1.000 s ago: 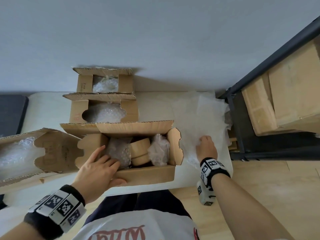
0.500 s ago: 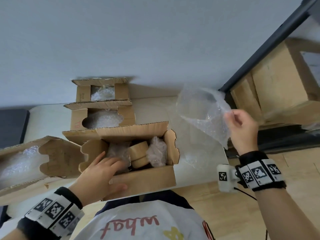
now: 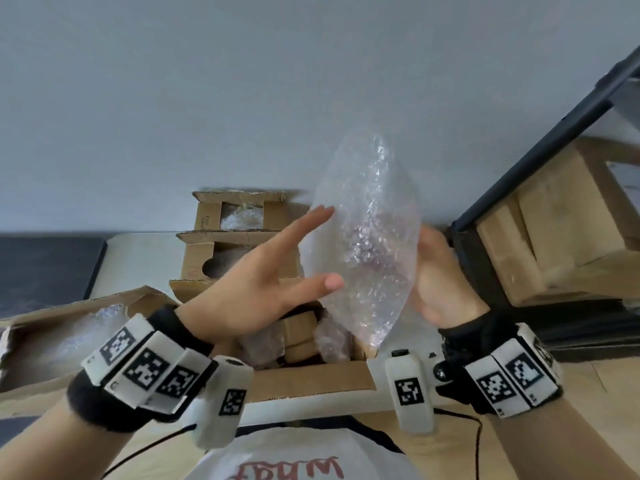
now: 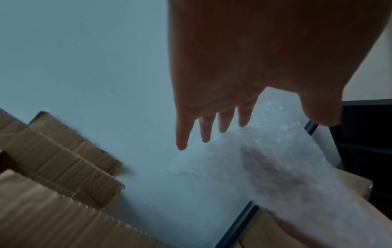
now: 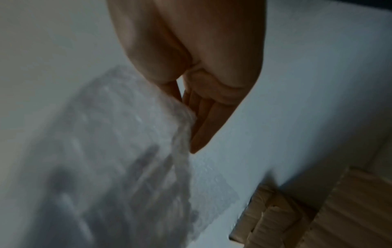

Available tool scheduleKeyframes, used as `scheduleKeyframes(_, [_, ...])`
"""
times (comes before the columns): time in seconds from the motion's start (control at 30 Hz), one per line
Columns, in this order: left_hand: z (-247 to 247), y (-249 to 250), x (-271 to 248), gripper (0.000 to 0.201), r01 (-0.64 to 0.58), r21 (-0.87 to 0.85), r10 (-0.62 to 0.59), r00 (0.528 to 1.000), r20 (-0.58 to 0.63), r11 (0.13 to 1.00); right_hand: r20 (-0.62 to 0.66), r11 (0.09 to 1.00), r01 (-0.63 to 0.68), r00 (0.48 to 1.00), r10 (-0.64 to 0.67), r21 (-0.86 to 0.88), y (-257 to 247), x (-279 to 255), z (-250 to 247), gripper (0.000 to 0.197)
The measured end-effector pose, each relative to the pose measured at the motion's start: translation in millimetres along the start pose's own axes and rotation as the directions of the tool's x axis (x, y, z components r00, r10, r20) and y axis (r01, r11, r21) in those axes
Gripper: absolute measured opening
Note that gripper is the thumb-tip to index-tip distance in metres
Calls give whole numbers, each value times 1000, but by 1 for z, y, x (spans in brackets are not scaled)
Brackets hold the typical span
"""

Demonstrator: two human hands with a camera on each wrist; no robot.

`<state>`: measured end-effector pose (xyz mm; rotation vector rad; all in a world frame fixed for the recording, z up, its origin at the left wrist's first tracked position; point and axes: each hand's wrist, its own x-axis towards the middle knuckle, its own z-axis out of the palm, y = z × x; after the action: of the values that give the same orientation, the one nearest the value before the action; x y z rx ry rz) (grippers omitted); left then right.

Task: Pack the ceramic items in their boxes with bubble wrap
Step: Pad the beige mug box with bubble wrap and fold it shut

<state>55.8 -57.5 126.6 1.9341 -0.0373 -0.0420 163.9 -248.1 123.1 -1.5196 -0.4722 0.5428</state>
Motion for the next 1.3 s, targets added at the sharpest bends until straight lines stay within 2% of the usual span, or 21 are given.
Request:
scheduleKeyframes(0.1, [3,0,4,80,51,-112,-59,996,-71,992,142,999,-31,989,25,41,2,1,17,19])
scheduleKeyframes(0.17, [2,-2,3,69,67,-165,-86,990,-109,984,201,999,-34,979,33,4,3,2,25,23])
scheduleKeyframes(0.27, [0,-9,-2,40,39,-170,-74,976,-205,985,175,996,26,985,-11,-84,6,2,28,27])
scheduleKeyframes(0.37, [-3,-19,-8,25,26,-265,-109,947,-303,964,134,999,30,991,-31,11,5,2,22,26])
scheduleKeyframes(0.4, [-4,-21,-9,22,14,-288,-111,939,-326,958,131,998,10,991,-17,58,6,2,19,34])
scheduleKeyframes(0.5, [-4,-22,-14,24,-45,-403,-105,934,-341,914,163,995,-88,983,81,36,12,3,10,95])
scheduleKeyframes(0.53, [-3,-21,-15,27,-68,-440,-90,940,-329,895,218,992,-128,968,120,20,14,4,12,101])
scheduleKeyframes(0.57, [-1,-20,-16,31,-87,-467,-69,949,-308,880,272,989,-151,952,142,11,15,3,15,97])
scheduleKeyframes(0.63, [1,-21,-18,38,-105,-497,-29,967,-254,861,284,986,-168,946,155,22,16,3,22,63])
scheduleKeyframes(0.67, [1,-22,-21,39,-101,-502,-20,973,-230,859,224,984,-174,961,160,42,15,3,24,47])
scheduleKeyframes(0.73, [1,-29,-28,43,-53,-442,-46,977,-209,895,84,987,-152,986,146,61,15,4,23,31])
scheduleKeyframes(0.77, [1,-36,-33,46,-4,-346,-75,974,-215,938,16,996,-92,996,92,19,14,5,21,28])
scheduleKeyframes(0.83, [3,-56,-49,44,154,-1,-151,965,-216,988,-117,966,94,985,-125,-241,12,5,19,20])
scheduleKeyframes(0.87, [5,-67,-58,40,217,211,-175,964,-201,953,-142,887,195,951,-276,-418,12,5,20,18])
scheduleKeyframes(0.9, [8,-77,-68,35,240,398,-188,968,-165,886,-103,764,295,899,-425,-574,13,4,23,18])
scheduleKeyframes(0.97, [15,-93,-88,41,193,611,-193,979,-66,768,136,439,476,780,-610,-762,23,-2,35,23])
scheduleKeyframes(1.03, [21,-107,-103,63,136,692,-173,985,-16,709,413,134,615,658,-629,-777,39,-8,51,29])
scheduleKeyframes(1.1, [24,-116,-111,61,124,730,-167,986,-14,673,622,-77,701,571,-536,-709,55,-8,62,27])
scheduleKeyframes(1.17, [25,-123,-114,47,96,764,-149,989,0,638,742,-217,727,550,-384,-651,71,-5,70,28])
scheduleKeyframes(1.23, [26,-129,-116,43,77,787,-153,988,23,612,777,-312,713,592,-213,-628,86,-2,76,29])
scheduleKeyframes(1.3, [25,-134,-117,45,67,797,-168,985,43,600,758,-356,709,652,4,-608,96,2,82,30])
